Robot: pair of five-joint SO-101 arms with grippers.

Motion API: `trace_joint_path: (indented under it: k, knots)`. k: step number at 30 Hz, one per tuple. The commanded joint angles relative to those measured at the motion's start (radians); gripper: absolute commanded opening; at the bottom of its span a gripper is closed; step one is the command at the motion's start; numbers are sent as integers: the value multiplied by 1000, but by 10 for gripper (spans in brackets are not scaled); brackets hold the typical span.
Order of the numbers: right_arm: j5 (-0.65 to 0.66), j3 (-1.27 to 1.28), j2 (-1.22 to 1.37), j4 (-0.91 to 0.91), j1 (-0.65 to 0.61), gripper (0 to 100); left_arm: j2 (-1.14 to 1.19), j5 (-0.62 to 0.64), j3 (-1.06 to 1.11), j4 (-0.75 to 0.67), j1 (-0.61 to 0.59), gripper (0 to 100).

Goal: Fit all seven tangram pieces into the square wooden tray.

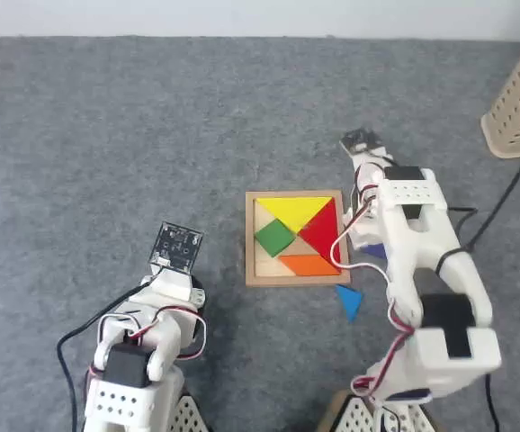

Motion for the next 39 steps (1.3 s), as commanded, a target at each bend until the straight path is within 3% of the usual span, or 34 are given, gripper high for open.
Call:
trace_joint_path:
  k: [1,13,20,39]
  knots:
    - [25,-52,19,-19,-5,214,-20,8,-18,6,-3,12]
    - [28,-75,124,-31,-4,206,-20,8,-18,6,-3,12]
    - [-21,-94,45,-7,30,32,-20,8,-18,6,-3,12]
    - [-38,-91,-200,150,71,27,-20,8,-18,6,-3,12]
